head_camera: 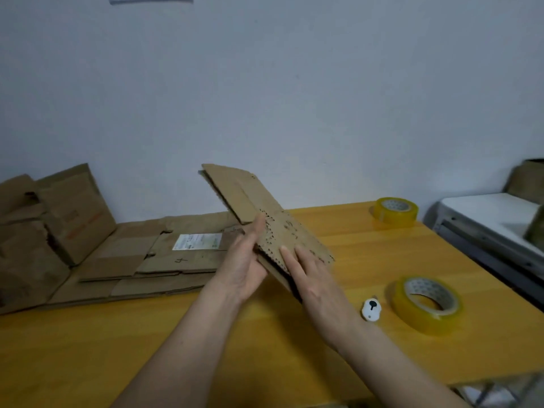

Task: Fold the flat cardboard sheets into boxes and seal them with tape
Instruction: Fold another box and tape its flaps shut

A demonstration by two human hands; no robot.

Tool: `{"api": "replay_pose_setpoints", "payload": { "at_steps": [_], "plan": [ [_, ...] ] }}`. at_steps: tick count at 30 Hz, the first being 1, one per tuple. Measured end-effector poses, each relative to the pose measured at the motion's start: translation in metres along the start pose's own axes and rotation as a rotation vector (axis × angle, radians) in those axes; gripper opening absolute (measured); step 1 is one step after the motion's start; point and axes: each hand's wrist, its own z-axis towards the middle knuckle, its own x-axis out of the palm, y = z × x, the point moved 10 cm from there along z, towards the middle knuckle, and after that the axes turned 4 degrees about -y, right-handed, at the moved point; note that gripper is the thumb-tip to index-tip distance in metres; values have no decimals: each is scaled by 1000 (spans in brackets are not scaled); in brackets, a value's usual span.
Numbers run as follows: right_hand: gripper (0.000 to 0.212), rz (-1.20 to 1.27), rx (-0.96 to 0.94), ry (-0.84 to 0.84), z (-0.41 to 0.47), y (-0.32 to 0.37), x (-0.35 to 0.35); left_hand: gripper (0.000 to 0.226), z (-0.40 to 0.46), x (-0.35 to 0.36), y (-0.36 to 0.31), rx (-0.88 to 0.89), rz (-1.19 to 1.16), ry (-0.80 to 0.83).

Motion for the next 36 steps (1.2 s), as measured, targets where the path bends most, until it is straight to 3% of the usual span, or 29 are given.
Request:
{"api": "replay_pose_setpoints", "payload": {
  "at_steps": [3,5,8,10,13,17,19,21,22,23,24,26,28,30,32,36],
  "plan": [
    [64,-22,-76,22,-3,7,4,35,0,-31,2,75,83,-342],
    [63,73,-127,-4,-10,9,1,28,0,-52,2,60,62,-444],
    [52,340,46,-262,-15,-30,-21,21,-3,-67,-1,-5,35,-302],
    [49,466,396,-385,-20,-83,-25,28,-8,-64,0,-56,13,-108],
    [59,562,799,-268,-30,-132,-8,38,-13,-70,9,-144,6,-12],
    [36,984,870,-96,-30,-140,3,45,-11,-88,11,-162,38,-130],
    [35,1072,866,-94,-32,-144,0,69,-11,-120,3,-129,265,-436],
    [26,1110,866,-137,-32,-147,-3,91,-28,-136,-25,-52,857,-798],
    [23,1101,856,-133,-31,-145,-1,97,-31,-121,-39,66,1162,-847],
    [22,1079,848,-116,-31,-141,3,96,-29,-96,-42,202,1393,-781],
    [21,1055,848,-97,-32,-136,8,91,-23,-72,-31,260,1482,-612],
    [20,1078,884,-93,-34,-130,17,90,-14,-36,20,90,1406,-183],
    [18,1158,943,-90,-39,-125,22,108,-19,-14,71,-139,1360,100],
    [17,1276,969,-34,-41,-114,27,116,-25,-6,93,-258,1297,139],
    [16,1339,934,6,-42,-99,32,120,-24,-9,98,-328,1093,52],
    [36,1326,806,-1,-40,-82,40,126,-19,-3,81,-321,869,-58]
  ]
}}
